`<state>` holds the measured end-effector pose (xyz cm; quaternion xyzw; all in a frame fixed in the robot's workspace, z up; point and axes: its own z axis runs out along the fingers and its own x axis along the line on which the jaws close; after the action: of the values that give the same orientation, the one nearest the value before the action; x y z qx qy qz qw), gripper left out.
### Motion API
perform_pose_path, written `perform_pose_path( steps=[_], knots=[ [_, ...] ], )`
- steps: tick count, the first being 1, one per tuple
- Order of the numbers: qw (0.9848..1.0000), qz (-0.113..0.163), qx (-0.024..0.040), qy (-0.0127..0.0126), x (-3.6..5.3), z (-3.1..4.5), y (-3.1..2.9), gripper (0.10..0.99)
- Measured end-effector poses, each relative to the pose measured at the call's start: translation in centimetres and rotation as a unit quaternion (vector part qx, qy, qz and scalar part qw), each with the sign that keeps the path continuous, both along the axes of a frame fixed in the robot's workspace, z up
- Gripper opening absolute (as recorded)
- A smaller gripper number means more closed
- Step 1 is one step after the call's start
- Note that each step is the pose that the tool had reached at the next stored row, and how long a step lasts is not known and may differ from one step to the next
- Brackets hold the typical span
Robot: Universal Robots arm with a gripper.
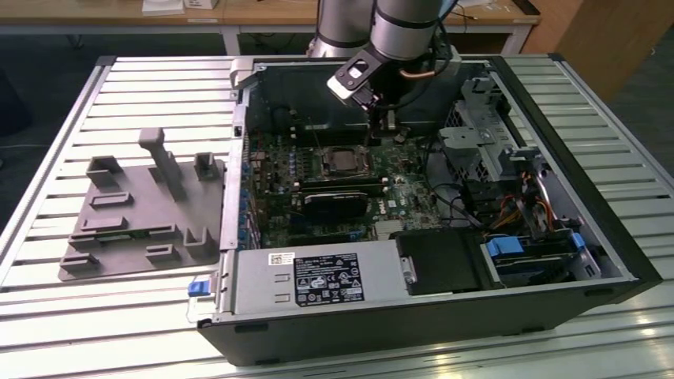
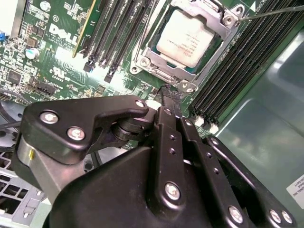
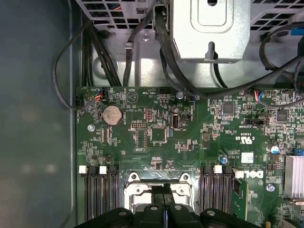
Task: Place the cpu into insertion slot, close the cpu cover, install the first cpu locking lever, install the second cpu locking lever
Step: 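Close the cpu cover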
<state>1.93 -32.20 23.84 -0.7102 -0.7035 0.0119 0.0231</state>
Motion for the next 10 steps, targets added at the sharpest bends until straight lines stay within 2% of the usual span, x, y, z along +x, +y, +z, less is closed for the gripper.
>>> perform_pose_path(
  steps=[1, 2, 3, 6, 7, 8, 10],
  knots=[
    [1.0000, 0.000, 0.0000, -0.0005, -0.05, 0.00, 0.00, 0.106],
    [1.0000, 0.000, -0.0002, -0.0022, -0.13, 0.01, 0.00, 0.106],
    [1.0000, 0.000, 0.0000, -0.0070, -0.32, -0.01, 0.01, 0.106],
    [0.9997, 0.000, 0.0001, -0.0245, -0.99, -0.07, 0.00, 0.106],
    [0.9996, 0.000, 0.0001, -0.0287, -1.24, -0.11, 0.00, 0.106],
    [0.9995, 0.000, 0.0000, -0.0311, -1.49, -0.14, 0.00, 0.106],
    [0.9994, 0.000, 0.0001, -0.0335, -1.94, -0.24, 0.00, 0.106]
  ],
)
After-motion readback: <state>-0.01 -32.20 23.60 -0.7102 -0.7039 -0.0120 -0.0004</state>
